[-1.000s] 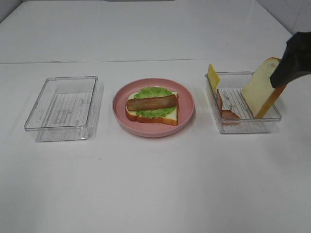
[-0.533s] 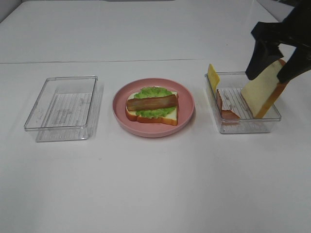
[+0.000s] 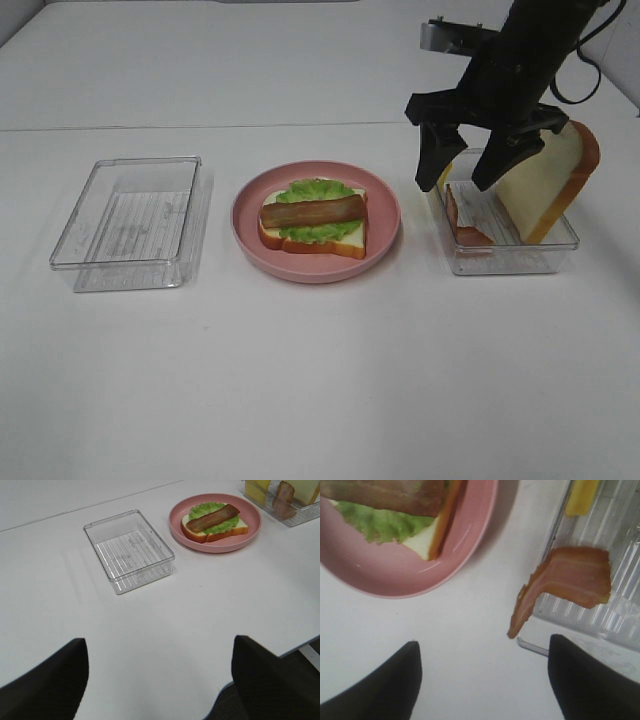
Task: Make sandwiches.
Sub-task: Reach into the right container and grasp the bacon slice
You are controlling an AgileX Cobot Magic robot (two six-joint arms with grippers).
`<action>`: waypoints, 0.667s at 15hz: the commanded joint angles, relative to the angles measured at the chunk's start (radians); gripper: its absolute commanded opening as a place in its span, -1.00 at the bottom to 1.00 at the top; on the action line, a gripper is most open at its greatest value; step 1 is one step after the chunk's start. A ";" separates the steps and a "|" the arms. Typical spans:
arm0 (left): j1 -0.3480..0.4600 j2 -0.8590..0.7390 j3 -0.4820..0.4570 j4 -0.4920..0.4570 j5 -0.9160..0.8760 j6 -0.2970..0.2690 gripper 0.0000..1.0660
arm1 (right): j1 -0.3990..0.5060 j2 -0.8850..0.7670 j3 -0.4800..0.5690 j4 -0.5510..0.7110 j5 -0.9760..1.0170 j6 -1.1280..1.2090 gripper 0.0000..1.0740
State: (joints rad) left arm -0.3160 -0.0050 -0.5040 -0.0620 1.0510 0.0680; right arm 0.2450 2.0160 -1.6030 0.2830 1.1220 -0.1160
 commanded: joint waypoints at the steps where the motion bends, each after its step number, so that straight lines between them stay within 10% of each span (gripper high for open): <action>1: 0.004 -0.025 0.006 -0.009 -0.003 0.004 0.42 | 0.000 0.105 -0.051 -0.047 -0.002 0.018 0.24; 5: 0.004 -0.025 0.006 -0.009 -0.003 0.004 0.42 | 0.000 0.143 -0.058 -0.083 -0.053 0.047 0.05; 10: 0.004 -0.025 0.006 -0.009 -0.003 0.004 0.42 | 0.000 0.147 -0.058 -0.082 -0.053 0.052 -1.00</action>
State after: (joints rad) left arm -0.3160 -0.0050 -0.5040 -0.0620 1.0510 0.0680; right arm 0.2450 2.1590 -1.6550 0.2080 1.0690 -0.0730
